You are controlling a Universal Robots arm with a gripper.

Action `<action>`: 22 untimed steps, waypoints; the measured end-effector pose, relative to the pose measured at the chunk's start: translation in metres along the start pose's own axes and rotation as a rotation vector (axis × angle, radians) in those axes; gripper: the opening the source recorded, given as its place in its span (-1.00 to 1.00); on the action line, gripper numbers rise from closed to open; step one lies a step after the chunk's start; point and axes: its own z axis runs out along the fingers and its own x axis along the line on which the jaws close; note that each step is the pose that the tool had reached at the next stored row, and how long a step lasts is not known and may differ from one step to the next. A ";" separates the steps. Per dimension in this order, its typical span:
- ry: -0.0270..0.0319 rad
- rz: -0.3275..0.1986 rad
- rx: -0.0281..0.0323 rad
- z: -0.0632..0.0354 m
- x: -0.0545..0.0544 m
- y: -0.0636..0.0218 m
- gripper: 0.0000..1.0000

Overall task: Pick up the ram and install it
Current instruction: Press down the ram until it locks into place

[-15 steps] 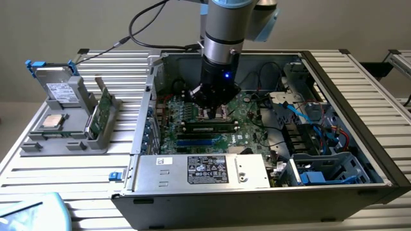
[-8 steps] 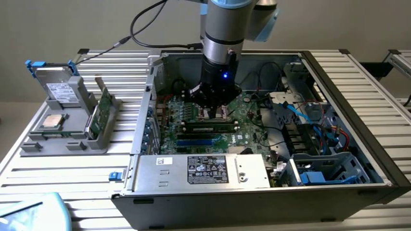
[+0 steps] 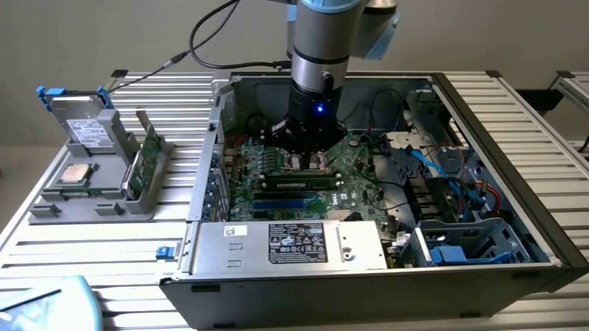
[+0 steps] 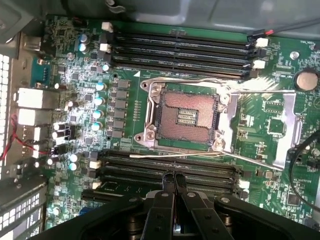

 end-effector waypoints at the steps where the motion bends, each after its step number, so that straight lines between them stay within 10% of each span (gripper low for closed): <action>1: -0.0014 0.015 -0.0006 0.0000 0.000 0.0000 -0.79; 13: -0.0099 0.099 -0.0038 -0.0001 0.000 -0.0018 -0.79; 22: -0.0100 0.099 -0.0042 -0.0009 0.002 -0.0265 -0.79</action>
